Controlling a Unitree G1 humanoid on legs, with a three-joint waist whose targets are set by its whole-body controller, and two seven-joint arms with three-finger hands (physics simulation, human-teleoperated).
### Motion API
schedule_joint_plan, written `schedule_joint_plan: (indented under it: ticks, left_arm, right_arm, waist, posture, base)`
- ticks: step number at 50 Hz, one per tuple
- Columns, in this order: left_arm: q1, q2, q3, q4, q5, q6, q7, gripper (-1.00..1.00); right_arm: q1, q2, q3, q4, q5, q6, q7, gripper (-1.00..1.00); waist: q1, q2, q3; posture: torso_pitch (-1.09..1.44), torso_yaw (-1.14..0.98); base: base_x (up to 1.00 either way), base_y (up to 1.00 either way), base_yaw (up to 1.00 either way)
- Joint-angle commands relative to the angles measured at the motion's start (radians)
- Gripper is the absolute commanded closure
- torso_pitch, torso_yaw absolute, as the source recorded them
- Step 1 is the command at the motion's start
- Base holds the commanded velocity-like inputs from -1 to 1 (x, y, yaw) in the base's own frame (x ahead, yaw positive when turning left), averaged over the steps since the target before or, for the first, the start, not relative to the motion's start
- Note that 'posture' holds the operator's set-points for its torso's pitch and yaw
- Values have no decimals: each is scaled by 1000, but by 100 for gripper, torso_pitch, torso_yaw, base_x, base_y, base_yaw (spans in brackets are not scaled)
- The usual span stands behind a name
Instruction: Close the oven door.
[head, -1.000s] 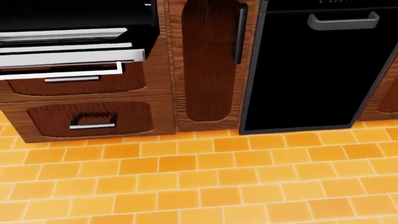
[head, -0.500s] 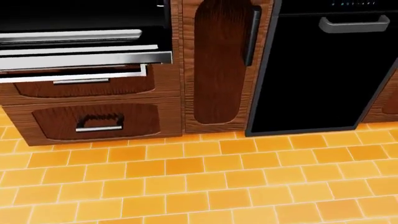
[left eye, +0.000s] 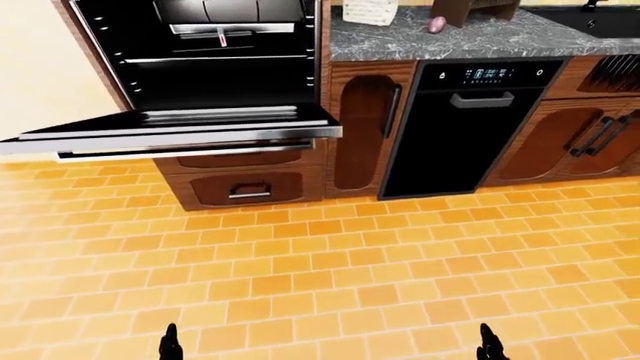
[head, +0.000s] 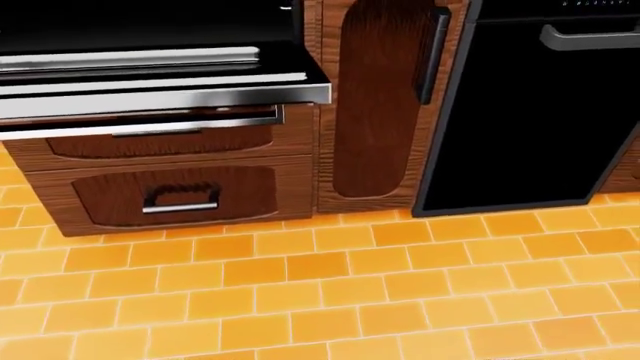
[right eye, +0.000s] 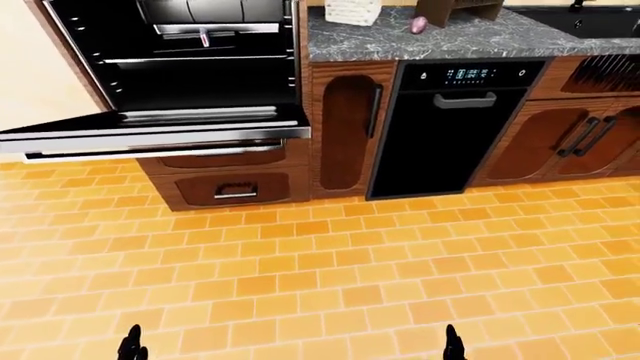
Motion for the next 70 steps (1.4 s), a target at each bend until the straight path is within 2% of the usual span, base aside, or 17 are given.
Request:
schedule_joint_plan:
  ticks: [1,2,6,11,15,16,23,31,32,39,45,47,56,60,61,65,70]
  left_arm:
    - [-10,8,2,-18,-3,-24,1,-100]
    - [-10,7,2,-18,-4,-24,0,-100]
    - [-11,7,2,-18,-1,-23,2,-100]
    - [-9,5,2,-18,2,-22,2,-100]
    - [-9,3,1,-18,4,-22,1,-100]
    - [-8,2,1,-18,5,-22,2,-100]
    - [-12,0,1,-18,2,-18,-3,-100]
    - [-10,1,-1,-18,0,-16,-6,-100]
    - [-10,2,0,-18,-1,-16,-6,-100]
    - [-8,3,-1,-18,0,-17,-9,-100]
    - [-5,1,0,-17,3,-19,-9,-100]
    - [-5,1,0,-17,2,-19,-9,-100]
    - [-11,2,1,-18,-1,-17,-10,-100]
    - [-13,2,0,-18,-2,-16,-10,-100]
    - [-13,2,0,-18,-2,-16,-10,-100]
    - [-12,2,-2,-18,-2,-16,-10,-100]
    - [-11,3,-2,-18,-1,-15,-8,-100]
  right_arm:
    - [-6,-15,-5,-14,4,-18,-2,-100]
    - [-6,-15,-5,-14,4,-18,-2,-100]
    - [-6,-15,-5,-14,3,-17,0,-100]
    - [-6,-14,-5,-14,2,-15,1,-100]
    - [-5,-13,-4,-14,2,-16,0,-100]
    - [-6,-12,-5,-14,2,-16,0,-100]
    - [-7,-13,-5,-15,4,-13,1,-100]
    - [-5,-13,-3,-14,3,-16,-4,-100]
    - [-5,-13,-3,-14,3,-16,-4,-100]
    - [-3,-14,-4,-14,-1,-15,-5,-100]
    - [-5,-15,-4,-14,-3,-12,-4,-100]
    - [-4,-15,-4,-14,-3,-12,-3,-100]
    - [-5,-12,-3,-14,-3,-15,-5,-100]
    - [-7,-13,-2,-15,-2,-11,-3,-100]
    - [-7,-14,-2,-15,-2,-11,-3,-100]
    - [-4,-13,-2,-14,-2,-12,-1,-100]
    - [-1,-11,-1,-14,-6,-14,-5,-100]
  waist:
    - [-5,-22,-18]
    - [-14,23,-8]
    - [-12,20,-17]
    - [-7,76,-5]
    - [4,204,-31]
    - [9,134,-13]
    - [7,99,-7]
    - [-1,-15,-11]
    - [-10,29,-12]
    - [-7,51,-9]
    - [-8,175,-37]
    - [3,146,-8]
    - [1,60,-5]
    - [-5,-22,-18]
    - [-13,27,-9]
    - [-12,19,-19]
    - [-7,79,-5]
  posture:
    - [0,0]
    - [0,0]
    - [0,0]
    - [0,0]
    - [0,0]
    - [0,0]
    - [0,0]
    - [0,0]
    - [0,0]
    - [0,0]
    - [0,0]
    - [0,0]
    - [0,0]
    - [0,0]
    - [0,0]
    - [0,0]
    - [0,0]
  base:
    - [0,27,0]
    - [0,27,0]
    - [0,27,0]
    - [0,27,0]
    - [0,27,0]
    - [0,27,0]
    - [0,27,0]
    - [0,27,0]
    - [0,28,0]
    - [0,27,0]
    - [0,27,0]
    - [0,27,0]
    - [0,28,0]
    - [0,28,0]
    - [0,27,0]
    - [0,28,0]
    - [0,27,0]
